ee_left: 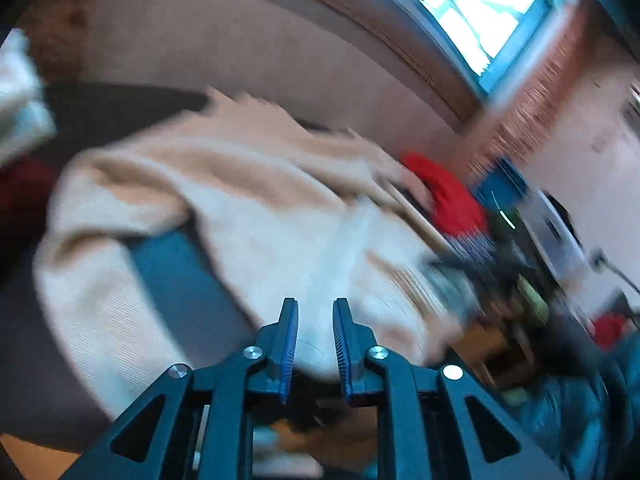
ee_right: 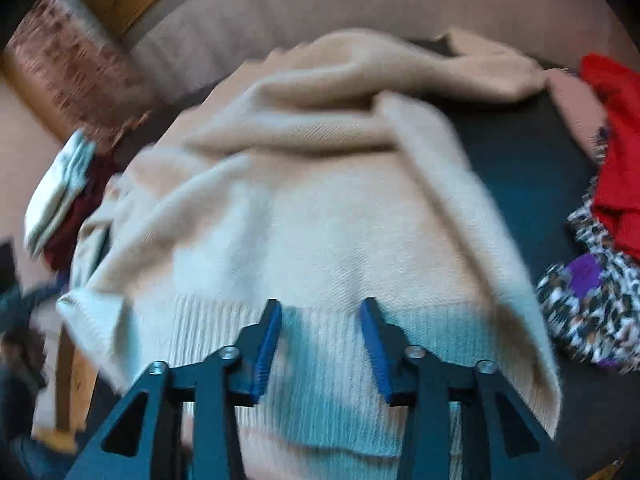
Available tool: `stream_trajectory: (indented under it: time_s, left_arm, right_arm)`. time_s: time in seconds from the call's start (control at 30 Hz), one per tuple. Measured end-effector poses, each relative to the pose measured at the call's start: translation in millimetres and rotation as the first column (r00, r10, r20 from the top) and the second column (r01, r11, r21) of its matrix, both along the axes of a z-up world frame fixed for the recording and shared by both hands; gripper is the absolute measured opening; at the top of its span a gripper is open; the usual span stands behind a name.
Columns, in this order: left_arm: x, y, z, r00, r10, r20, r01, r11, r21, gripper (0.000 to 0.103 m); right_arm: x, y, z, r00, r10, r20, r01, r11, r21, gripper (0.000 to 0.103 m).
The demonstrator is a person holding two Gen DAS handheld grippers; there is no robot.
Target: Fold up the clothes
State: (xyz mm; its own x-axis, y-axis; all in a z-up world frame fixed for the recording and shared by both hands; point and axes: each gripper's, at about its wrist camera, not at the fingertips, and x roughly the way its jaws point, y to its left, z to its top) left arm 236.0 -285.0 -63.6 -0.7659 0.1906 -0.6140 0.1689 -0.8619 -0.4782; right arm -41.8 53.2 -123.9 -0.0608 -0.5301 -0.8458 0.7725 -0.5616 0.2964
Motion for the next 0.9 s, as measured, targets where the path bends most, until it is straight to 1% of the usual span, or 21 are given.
stream_trajectory:
  time_s: [0.03, 0.07, 0.1, 0.17, 0.2, 0.23, 0.3, 0.33, 0.37, 0.43, 0.5, 0.57, 0.63, 0.67, 0.7, 0.77, 0.8, 0.9]
  left_arm:
    - [-1.2, -9.9, 0.3, 0.999, 0.053, -0.004, -0.053, 0.999, -0.005, 0.017]
    - [-3.0, -25.0, 0.0, 0.991, 0.136, -0.008, -0.136, 0.991, 0.001, 0.017]
    - [-4.1, -35.4, -0.5, 0.981, 0.193, -0.001, -0.193, 0.981, 0.004, 0.018]
    - [-15.3, -55.1, -0.4, 0.966, 0.259, 0.015, -0.26, 0.966, 0.017, 0.018]
    - [-23.6, -60.4, 2.0, 0.958, 0.285, 0.016, -0.285, 0.959, -0.014, 0.018]
    - [-33.7, -61.8, 3.6, 0.959, 0.283, 0.014, -0.282, 0.958, -0.04, 0.018]
    - [-53.9, -64.7, 6.7, 0.96, 0.28, 0.012, -0.278, 0.956, -0.092, 0.021]
    - [-63.2, -68.5, 6.1, 0.956, 0.292, 0.023, -0.287, 0.951, -0.115, 0.021]
    - [-74.6, -72.7, 3.0, 0.956, 0.289, 0.044, -0.281, 0.951, -0.125, 0.021]
    - [-97.5, -80.1, -7.3, 0.939, 0.328, 0.107, -0.306, 0.935, -0.181, 0.021]
    - [-109.7, -82.7, -17.2, 0.935, 0.324, 0.145, -0.295, 0.936, -0.194, 0.021]
    - [-120.9, -85.7, -28.0, 0.929, 0.318, 0.189, -0.278, 0.938, -0.208, 0.021]
    - [-128.3, -92.3, -43.2, 0.911, 0.334, 0.241, -0.286, 0.934, -0.213, 0.021]
    - [-129.3, -96.3, -50.4, 0.909, 0.329, 0.255, -0.284, 0.938, -0.197, 0.021]
    - [-127.7, -99.3, -50.9, 0.915, 0.33, 0.232, -0.291, 0.938, -0.19, 0.021]
    - [-127.2, -107.5, -52.8, 0.915, 0.329, 0.233, -0.296, 0.941, -0.167, 0.023]
    - [-128.6, -112.0, -52.5, 0.914, 0.331, 0.236, -0.298, 0.94, -0.167, 0.023]
    - [-134.6, -119.0, -52.0, 0.912, 0.33, 0.243, -0.281, 0.935, -0.217, 0.023]
  right_arm:
    - [3.6, 2.9, -0.6, 1.0, 0.013, 0.0, -0.013, 1.0, 0.01, 0.044]
    - [7.1, 6.5, -1.1, 1.0, 0.025, 0.0, -0.025, 1.0, 0.018, 0.044]
    - [10.1, 11.4, -1.5, 0.999, 0.036, 0.002, -0.036, 0.999, 0.019, 0.045]
    - [14.0, 19.2, -2.3, 0.999, 0.049, 0.017, -0.049, 0.999, 0.018, 0.047]
    - [15.6, 22.4, -2.7, 0.998, 0.054, 0.024, -0.055, 0.998, 0.017, 0.05]
    - [16.3, 23.5, -2.0, 0.998, 0.059, 0.031, -0.059, 0.998, 0.018, 0.054]
    - [17.3, 22.5, 1.2, 0.997, 0.066, 0.042, -0.067, 0.997, 0.027, 0.058]
    - [18.4, 20.5, 3.3, 0.997, 0.066, 0.036, -0.067, 0.997, 0.036, 0.058]
    - [16.8, 15.8, 7.3, 0.997, 0.068, 0.021, -0.069, 0.997, 0.04, 0.058]
    - [11.4, 1.6, 20.3, 0.997, 0.08, -0.018, -0.08, 0.997, 0.012, 0.058]
    - [3.1, -13.7, 34.4, 0.994, 0.09, -0.056, -0.091, 0.996, -0.024, 0.058]
    - [-14.7, -39.6, 55.3, 0.991, 0.098, -0.091, -0.105, 0.991, -0.086, 0.058]
    - [-31.9, -65.5, 69.3, 0.989, 0.104, -0.102, -0.118, 0.983, -0.14, 0.061]
    - [-41.4, -83.5, 75.6, 0.987, 0.117, -0.112, -0.135, 0.977, -0.166, 0.062]
    - [-51.6, -103.0, 79.9, 0.984, 0.129, -0.126, -0.15, 0.972, -0.18, 0.066]
    - [-73.8, -146.6, 79.0, 0.978, 0.146, -0.151, -0.17, 0.972, -0.163, 0.068]
    - [-84.5, -164.5, 73.8, 0.979, 0.152, -0.138, -0.172, 0.974, -0.15, 0.068]
    - [-112.3, -219.0, 48.2, 0.976, 0.174, -0.13, -0.183, 0.981, -0.067, 0.068]
